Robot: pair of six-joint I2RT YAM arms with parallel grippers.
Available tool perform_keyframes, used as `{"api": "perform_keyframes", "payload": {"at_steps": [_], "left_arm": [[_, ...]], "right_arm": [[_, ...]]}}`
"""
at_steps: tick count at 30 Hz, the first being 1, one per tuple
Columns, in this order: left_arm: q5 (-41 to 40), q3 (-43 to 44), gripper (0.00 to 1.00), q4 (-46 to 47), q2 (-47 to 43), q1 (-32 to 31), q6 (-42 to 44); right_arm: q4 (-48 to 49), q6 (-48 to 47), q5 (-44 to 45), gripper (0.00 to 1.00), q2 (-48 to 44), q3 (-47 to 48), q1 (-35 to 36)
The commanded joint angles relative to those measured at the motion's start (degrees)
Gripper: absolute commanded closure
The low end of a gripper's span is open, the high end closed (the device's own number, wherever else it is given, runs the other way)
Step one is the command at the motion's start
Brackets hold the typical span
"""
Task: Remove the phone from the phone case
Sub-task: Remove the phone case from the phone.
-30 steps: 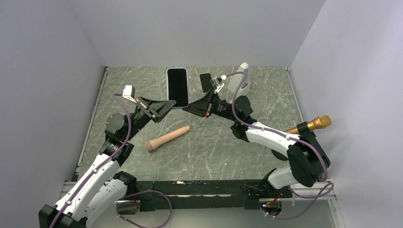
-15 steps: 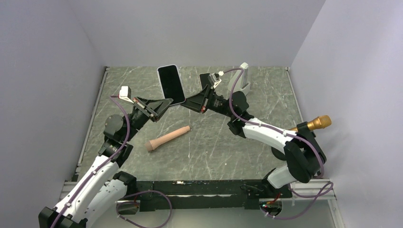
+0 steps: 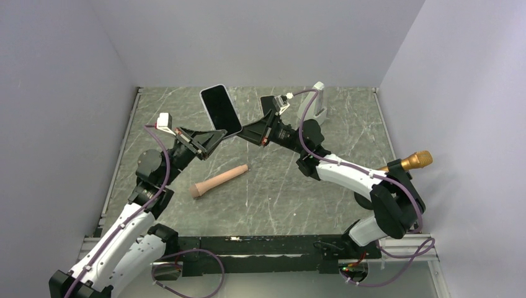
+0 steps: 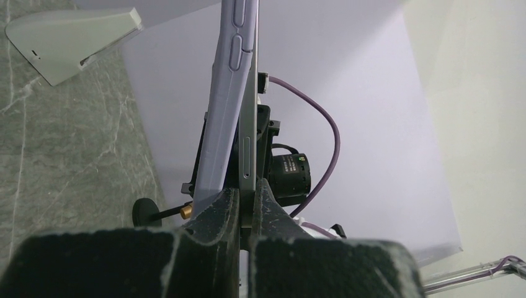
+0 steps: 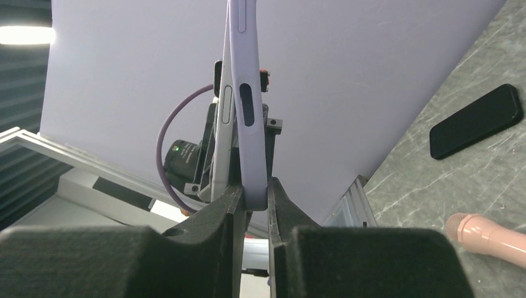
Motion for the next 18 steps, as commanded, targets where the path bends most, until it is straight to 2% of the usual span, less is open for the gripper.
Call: {"api": "perform_keyframes", "payload": {"at_steps": [1,9,13,18], "left_arm": [[8.75,2.84,1.0,-2.0,0.77,-4.29,2.27],[9.34,3.84,1.0,-3.41,2.58,-6.27,5.53],[7.23,9.64,1.0,-15.59,2.25,-5.82,13.26],[3.07,15.01,1.0,-24.52,1.9,-4.49,20.55]], "right_arm": [[6.08,0.33,7.2,1.0,-0.46,1.68,-0.12],[10.27,1.22,7.91,1.0,-0.97,-1.46,-0.13],[12.92,0.88,6.04,1.0,-2.19,-4.48,-0.11],[17.37,-0.22,4.08,1.0,-4.41,-10.55,-0.11]]}}
